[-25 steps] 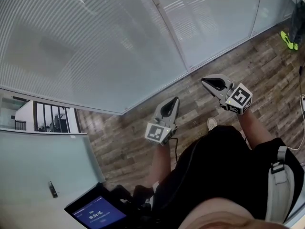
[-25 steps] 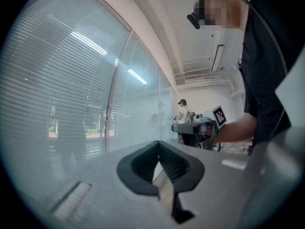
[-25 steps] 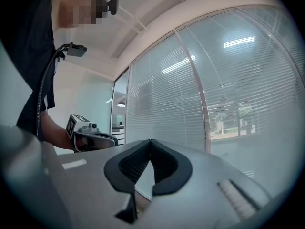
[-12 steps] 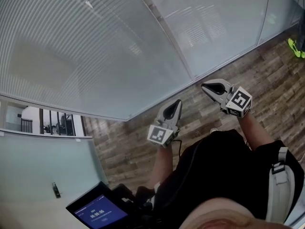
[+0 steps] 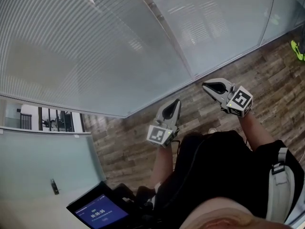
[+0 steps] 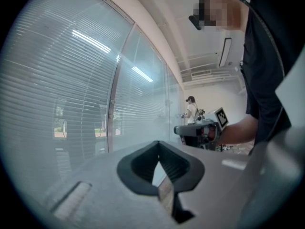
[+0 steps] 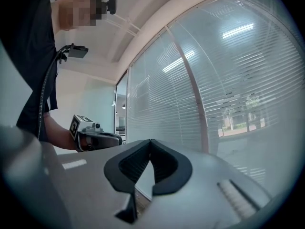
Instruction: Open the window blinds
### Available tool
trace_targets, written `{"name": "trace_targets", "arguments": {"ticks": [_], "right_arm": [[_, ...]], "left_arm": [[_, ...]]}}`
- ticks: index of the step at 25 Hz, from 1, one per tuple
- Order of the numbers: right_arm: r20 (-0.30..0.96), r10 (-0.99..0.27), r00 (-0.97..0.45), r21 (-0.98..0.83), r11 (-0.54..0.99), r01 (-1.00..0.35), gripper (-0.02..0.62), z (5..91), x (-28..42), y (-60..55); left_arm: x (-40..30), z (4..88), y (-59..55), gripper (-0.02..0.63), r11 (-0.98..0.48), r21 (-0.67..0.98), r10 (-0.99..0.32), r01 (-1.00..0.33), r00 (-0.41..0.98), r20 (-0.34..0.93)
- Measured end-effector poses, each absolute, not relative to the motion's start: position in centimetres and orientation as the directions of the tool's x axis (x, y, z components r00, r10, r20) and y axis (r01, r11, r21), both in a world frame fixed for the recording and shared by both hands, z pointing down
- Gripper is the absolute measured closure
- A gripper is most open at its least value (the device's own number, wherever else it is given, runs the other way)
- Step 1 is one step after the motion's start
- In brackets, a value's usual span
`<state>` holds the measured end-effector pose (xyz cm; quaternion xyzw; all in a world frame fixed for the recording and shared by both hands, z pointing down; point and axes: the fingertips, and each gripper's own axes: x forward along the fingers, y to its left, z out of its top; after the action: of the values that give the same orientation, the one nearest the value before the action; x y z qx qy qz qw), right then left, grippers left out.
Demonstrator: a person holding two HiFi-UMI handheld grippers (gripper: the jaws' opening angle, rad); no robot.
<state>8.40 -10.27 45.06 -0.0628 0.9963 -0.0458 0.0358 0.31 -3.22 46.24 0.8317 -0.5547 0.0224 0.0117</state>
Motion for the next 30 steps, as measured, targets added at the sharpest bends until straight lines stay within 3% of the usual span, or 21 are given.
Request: {"name": "trace_targets", "arguments": {"ticks": [13, 30], "right_arm": [[-0.038, -0.113, -0.993, -0.092, 0.990, -0.109, 0.589, 46.1, 6.8, -12.7], [-0.003, -0.145, -0.989, -0.056, 0.988, -0.144, 0.589, 44.8, -2.3, -20.1]], "left_arm": [[-1.0, 46.4, -5.9, 0.603, -0.367, 0.024, -0.929, -0.930, 0.368, 0.042], [-10.1, 45.5, -14.5, 0.603, -0.409, 0.040, -0.912, -0.912, 0.409, 0.003]]}}
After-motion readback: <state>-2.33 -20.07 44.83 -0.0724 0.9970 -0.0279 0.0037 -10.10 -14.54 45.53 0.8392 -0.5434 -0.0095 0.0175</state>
